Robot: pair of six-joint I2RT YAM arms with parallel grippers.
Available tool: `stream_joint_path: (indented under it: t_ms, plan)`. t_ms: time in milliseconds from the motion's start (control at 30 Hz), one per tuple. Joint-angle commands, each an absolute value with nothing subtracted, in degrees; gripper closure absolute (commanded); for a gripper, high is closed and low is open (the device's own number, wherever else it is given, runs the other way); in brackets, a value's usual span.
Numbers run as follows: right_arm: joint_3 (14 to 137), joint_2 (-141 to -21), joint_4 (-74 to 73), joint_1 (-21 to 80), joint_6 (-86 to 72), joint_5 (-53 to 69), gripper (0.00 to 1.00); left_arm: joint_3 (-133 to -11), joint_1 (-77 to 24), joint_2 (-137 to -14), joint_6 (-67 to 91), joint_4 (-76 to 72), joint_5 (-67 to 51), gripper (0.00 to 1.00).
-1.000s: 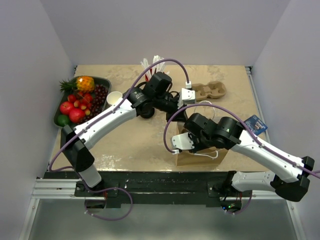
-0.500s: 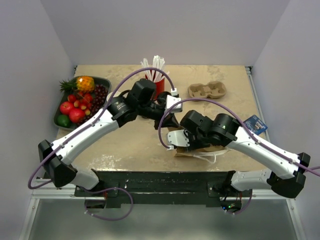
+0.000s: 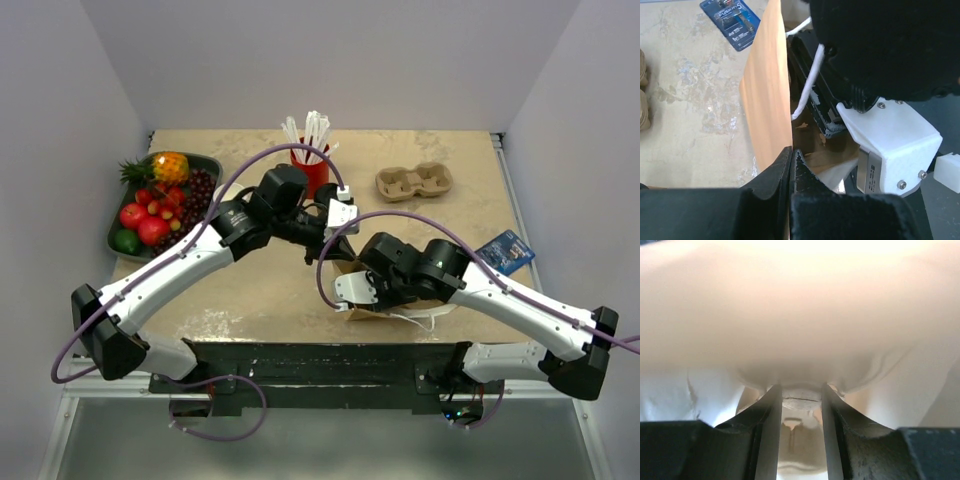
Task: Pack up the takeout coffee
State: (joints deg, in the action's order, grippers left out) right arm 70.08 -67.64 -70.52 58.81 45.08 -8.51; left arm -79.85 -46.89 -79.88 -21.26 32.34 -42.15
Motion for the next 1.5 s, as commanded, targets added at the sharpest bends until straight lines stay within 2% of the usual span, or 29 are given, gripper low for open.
stream_joint_path:
  t_ms: [0,300,567,900,1033,1300,1433,1467]
  plan:
    - [67.94,-68.2,-69.52,58.62,49.21,-9.41,1.0,-81.3,-46.32,-79.98,-23.29,31.73,-46.84,1.0]
    - [65.92,-67.77,-65.66,58.62,52.65,-5.54,1.0,-83.14,-46.32,-84.63,-23.99,30.94,-50.98,1.0]
    - [58.19,-67.76,-61.18,58.62,53.0,-6.06,1.0,-86.31,-46.32,-86.92,-28.38,34.98,-51.24,1.0]
    - [59.06,-70.31,-60.38,58.62,50.36,-6.77,1.0,-88.07,-46.41,-88.42,-29.79,37.62,-49.84,1.0]
    - [61.17,-68.21,-60.56,58.62,49.75,-6.68,0.86,-87.98,-46.32,-88.24,-30.67,38.32,-49.4,1.0]
    - [63.37,-66.62,-64.68,58.54,46.76,-5.8,0.8,-87.1,-46.32,-87.28,-31.99,38.85,-48.25,1.0]
    - [62.76,-67.41,-65.22,58.62,44.92,-5.45,0.61,-86.84,-46.32,-87.1,-32.34,38.93,-48.16,1.0]
    - [62.93,-67.5,-64.87,58.62,44.48,-5.36,0.6,-86.84,-46.32,-86.93,-32.43,38.85,-48.08,1.0]
